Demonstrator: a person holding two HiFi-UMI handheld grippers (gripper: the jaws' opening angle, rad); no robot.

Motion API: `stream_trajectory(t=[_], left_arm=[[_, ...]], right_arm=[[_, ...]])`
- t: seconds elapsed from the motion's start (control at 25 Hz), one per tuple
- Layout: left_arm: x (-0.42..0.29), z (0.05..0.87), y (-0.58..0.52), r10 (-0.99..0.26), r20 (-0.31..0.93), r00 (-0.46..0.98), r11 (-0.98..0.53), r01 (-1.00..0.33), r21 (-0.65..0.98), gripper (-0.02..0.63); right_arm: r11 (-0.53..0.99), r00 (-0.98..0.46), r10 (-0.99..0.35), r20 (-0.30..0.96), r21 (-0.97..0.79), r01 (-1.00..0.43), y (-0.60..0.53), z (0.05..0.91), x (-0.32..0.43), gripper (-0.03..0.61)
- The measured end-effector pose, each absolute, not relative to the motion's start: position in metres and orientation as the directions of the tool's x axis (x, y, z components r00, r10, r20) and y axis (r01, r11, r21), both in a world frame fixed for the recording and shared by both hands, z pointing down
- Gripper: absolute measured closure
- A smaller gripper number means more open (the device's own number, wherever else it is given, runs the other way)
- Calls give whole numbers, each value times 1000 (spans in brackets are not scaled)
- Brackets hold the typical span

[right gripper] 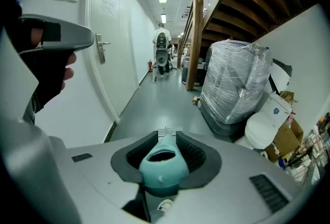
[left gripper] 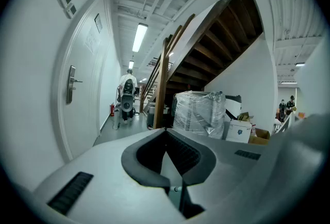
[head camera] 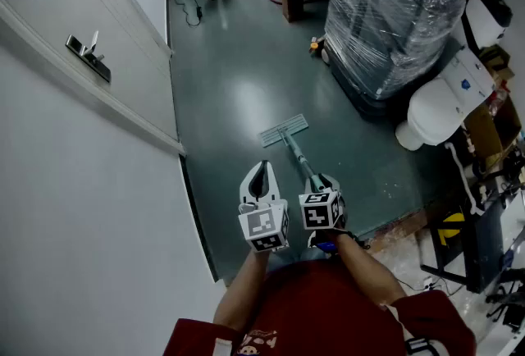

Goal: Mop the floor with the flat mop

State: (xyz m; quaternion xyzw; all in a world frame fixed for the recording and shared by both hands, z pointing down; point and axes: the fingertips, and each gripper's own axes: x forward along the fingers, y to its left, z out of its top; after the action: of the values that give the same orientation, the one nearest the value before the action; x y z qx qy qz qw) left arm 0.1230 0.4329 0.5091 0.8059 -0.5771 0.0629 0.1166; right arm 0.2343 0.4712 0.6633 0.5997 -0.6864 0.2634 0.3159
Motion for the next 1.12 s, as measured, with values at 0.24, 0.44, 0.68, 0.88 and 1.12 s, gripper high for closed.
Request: stream_trajectory(t=[0.24, 0.44, 0.68, 0.88, 1.12], left_arm=[[103, 518, 434, -920, 236, 312, -295, -950, 104, 598], [88, 518, 430, -920, 227, 320, -303, -947, 109, 598], [65, 516, 424, -915, 229, 332, -312, -943, 119, 598], [48, 521, 419, -910, 215, 354, -334, -934, 125, 598], [35, 517, 404, -914, 214, 345, -326, -938, 121, 598]], right_arm=[[131, -73, -660, 748, 19, -991, 472, 662, 224, 460], [138, -66, -663, 746, 35, -990, 470, 664, 211, 460], [129, -50, -664, 746, 48, -991, 467, 666, 191, 460], [109, -36, -669, 743, 49, -993, 454, 676, 175, 460], [99, -35, -671, 741, 43, -994, 430, 678, 170, 460]])
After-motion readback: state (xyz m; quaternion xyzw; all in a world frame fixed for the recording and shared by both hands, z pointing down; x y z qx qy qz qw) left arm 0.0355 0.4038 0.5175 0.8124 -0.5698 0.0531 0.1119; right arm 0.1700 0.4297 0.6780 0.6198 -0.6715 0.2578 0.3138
